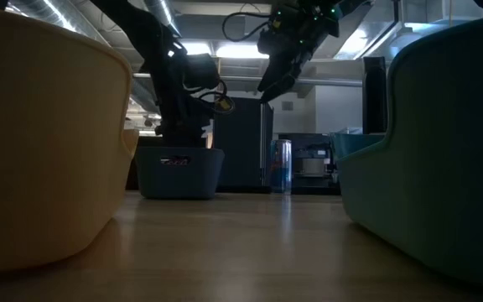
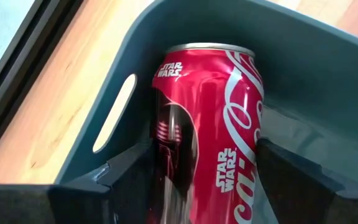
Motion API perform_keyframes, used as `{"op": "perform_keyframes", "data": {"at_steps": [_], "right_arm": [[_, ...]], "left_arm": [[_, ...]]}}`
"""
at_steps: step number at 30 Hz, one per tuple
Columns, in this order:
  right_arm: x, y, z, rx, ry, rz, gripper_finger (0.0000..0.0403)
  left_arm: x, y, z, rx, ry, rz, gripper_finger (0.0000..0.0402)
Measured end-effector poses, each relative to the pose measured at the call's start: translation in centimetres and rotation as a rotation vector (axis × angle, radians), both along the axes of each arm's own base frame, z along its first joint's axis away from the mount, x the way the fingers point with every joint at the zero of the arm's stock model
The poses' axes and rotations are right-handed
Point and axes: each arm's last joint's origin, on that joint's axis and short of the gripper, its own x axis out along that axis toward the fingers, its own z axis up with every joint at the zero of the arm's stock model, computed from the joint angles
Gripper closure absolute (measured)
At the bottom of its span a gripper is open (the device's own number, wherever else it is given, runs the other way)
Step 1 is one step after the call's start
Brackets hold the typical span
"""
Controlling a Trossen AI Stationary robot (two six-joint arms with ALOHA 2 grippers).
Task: Sort soda cans
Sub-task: Put the red and white soda can into the blue bin
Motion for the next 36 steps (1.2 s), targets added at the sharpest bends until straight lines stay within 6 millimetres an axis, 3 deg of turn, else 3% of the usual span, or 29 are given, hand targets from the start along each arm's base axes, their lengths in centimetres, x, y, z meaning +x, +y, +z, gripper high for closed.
{"op": "perform_keyframes", "data": {"at_steps": [36], "right_arm": [[0.00, -0.02, -0.01, 0.008, 0.000, -0.009, 0.0052]], "left_arm": [[-0.08, 0.42, -0.16, -0.019, -0.034, 0.078, 0.0139]]}}
